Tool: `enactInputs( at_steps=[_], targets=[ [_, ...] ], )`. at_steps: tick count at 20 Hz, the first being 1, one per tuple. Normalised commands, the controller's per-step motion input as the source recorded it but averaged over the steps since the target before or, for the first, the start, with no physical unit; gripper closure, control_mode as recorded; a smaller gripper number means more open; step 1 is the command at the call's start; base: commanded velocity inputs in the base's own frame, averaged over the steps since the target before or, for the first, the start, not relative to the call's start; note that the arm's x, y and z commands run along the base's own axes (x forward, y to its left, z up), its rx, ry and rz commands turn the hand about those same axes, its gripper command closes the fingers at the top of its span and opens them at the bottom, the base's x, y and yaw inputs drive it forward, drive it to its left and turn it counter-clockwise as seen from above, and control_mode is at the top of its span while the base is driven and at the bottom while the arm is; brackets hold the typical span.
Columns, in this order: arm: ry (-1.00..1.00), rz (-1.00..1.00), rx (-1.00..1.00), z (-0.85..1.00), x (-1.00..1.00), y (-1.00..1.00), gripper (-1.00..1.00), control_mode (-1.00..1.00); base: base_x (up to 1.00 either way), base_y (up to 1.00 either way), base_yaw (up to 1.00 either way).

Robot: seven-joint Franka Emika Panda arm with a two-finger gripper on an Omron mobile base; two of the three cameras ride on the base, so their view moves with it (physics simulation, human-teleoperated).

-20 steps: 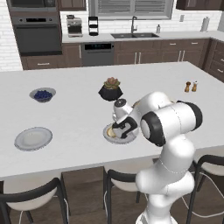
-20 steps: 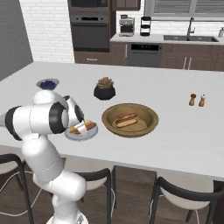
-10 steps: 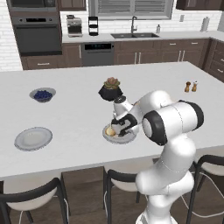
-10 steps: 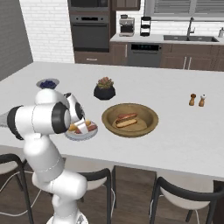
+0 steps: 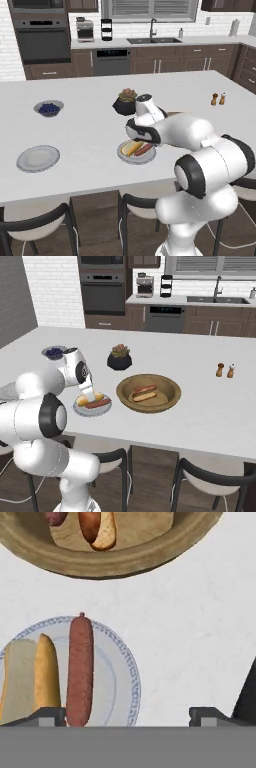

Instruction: Place one bun and one sausage from the bowl on each plate.

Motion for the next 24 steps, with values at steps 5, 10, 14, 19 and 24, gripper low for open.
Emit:
enactInputs(
  at_steps=[5, 10, 14, 19, 24],
  targets=[
    [0.17, 0.03, 0.09, 1.00, -0.45, -0.31, -1.00, -1.00, 0.00, 0.00, 0.00],
    [0.23, 0.01, 0.07, 0.95, 0.37, -0.75, -1.00, -1.00, 0.00, 0.00, 0.00],
    [0.23, 0.04, 0.00, 0.32, 0.80, -0.67, -1.00, -1.00, 0.00, 0.00, 0.00],
    [0.09, 0.06, 0.00, -0.17, 0.57, -0.55, -1.00, -1.00, 0.00, 0.00, 0.00],
    [0.06, 0.02, 0.03, -0.48, 0.08, -0.60, -1.00, -1.00, 0.00, 0.00, 0.00]
  ],
)
